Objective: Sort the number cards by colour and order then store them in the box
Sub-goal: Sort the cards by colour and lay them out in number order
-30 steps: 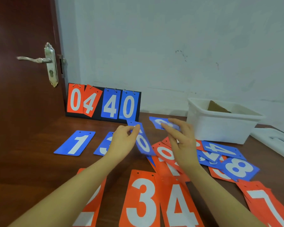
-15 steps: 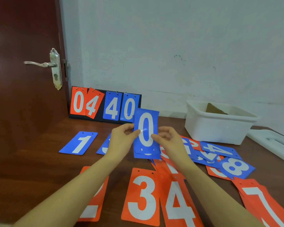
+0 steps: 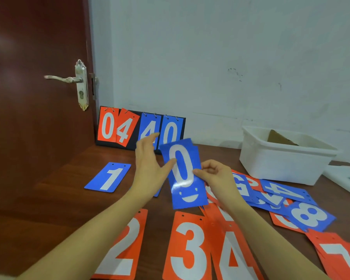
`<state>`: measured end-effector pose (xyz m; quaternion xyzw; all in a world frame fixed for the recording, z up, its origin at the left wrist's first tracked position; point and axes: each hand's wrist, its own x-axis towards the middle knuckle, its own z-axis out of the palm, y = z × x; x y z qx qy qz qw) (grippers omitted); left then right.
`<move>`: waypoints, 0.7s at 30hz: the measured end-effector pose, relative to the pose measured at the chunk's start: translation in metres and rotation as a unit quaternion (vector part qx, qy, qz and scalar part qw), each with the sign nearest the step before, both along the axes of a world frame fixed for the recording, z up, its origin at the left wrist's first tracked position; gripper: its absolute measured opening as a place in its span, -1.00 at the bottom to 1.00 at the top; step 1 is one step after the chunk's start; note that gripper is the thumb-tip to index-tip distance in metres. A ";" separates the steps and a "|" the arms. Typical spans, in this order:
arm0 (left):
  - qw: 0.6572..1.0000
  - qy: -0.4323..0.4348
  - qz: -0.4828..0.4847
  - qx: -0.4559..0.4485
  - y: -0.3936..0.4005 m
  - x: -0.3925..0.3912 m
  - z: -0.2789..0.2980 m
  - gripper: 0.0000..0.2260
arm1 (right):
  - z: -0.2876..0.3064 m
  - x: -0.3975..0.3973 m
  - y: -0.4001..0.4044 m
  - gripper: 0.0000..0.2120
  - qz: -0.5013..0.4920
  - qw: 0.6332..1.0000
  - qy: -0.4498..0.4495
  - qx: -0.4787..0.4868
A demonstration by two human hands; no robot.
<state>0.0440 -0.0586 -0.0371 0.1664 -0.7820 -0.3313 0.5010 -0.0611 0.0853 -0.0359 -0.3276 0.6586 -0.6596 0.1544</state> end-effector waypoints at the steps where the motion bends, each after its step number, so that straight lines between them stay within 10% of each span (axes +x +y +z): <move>1: 0.991 -0.023 0.016 -0.128 -0.003 -0.001 0.001 -0.43 | 0.001 -0.001 0.001 -0.89 -0.001 0.999 0.030 0.018; 5: 0.889 -0.154 0.044 -0.428 -0.005 -0.006 0.004 -0.57 | 0.003 -0.005 0.006 -0.86 0.010 0.998 0.059 0.026; 11: 0.944 -0.136 -0.044 -0.297 0.003 -0.004 -0.002 -0.68 | -0.002 -0.011 0.023 -0.85 -0.029 0.999 -0.013 -0.035; 21: 0.990 -0.098 0.074 -0.065 -0.021 0.026 -0.009 -0.75 | -0.035 -0.031 -0.013 -0.85 -0.156 0.986 0.038 0.055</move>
